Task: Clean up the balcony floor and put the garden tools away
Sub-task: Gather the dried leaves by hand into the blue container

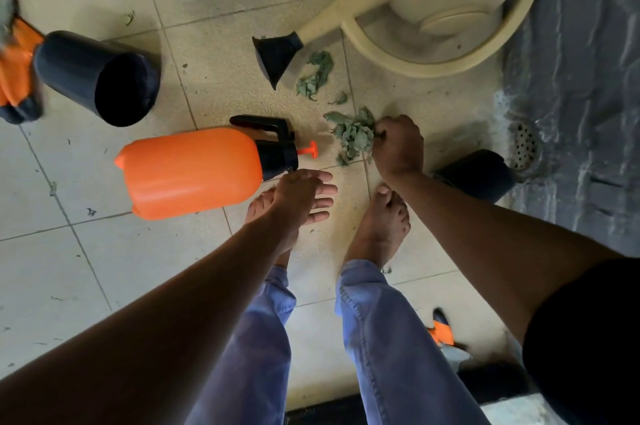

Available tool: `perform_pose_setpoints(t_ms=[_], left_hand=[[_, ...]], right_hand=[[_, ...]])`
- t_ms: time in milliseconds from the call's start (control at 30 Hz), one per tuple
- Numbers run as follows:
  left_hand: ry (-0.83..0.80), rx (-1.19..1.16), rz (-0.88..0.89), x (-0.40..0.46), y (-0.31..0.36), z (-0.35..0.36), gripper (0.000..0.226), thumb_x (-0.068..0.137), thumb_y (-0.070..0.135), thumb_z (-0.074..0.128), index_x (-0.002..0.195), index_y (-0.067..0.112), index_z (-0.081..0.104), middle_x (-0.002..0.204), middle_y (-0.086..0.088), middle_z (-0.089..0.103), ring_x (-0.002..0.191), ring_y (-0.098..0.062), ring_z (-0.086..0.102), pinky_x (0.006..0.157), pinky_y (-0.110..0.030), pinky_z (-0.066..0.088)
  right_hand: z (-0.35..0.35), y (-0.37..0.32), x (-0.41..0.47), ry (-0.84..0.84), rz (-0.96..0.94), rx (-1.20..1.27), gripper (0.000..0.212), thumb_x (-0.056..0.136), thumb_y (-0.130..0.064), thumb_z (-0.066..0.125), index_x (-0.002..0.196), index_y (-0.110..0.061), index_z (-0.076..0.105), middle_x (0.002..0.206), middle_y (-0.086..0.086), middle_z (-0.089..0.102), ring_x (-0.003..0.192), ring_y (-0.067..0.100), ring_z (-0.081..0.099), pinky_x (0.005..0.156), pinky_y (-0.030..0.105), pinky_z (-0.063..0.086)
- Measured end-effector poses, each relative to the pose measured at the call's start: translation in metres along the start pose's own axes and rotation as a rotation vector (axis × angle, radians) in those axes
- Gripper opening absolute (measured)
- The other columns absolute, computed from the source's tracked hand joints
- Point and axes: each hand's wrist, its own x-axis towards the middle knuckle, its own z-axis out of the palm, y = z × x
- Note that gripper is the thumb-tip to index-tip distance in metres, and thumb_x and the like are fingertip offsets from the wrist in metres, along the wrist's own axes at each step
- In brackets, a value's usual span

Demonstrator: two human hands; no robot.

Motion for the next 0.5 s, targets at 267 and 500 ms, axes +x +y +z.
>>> perform_pose_setpoints(t_ms=[267, 500], left_hand=[[-0.065, -0.184, -0.051, -0.013, 0.002, 0.007, 0.032, 0.108, 0.028, 0.044, 0.127, 0.013, 0.065, 0.122, -0.011, 0.072, 0.111, -0.029, 0.069, 0.095, -0.041, 0.058], [-0.108, -0.575, -0.103, -0.036, 0.030, 0.017, 0.039, 0.105, 0.043, 0.046, 0.098, 0.013, 0.069, 0.078, -0.007, 0.073, 0.069, -0.021, 0.073, 0.053, -0.023, 0.055]], right_hand=[[-0.051, -0.014, -0.039, -0.003, 0.123, 0.422, 0.013, 0.083, -0.007, 0.077, 0.092, -0.016, 0.080, 0.082, -0.006, 0.075, 0.076, 0.014, 0.072, 0.073, 0.023, 0.055], [-0.084, -0.068, -0.106, -0.133, -0.232, 0.514, 0.017, 0.081, -0.008, 0.075, 0.093, -0.020, 0.079, 0.090, -0.005, 0.076, 0.079, 0.014, 0.070, 0.073, 0.039, 0.058]])
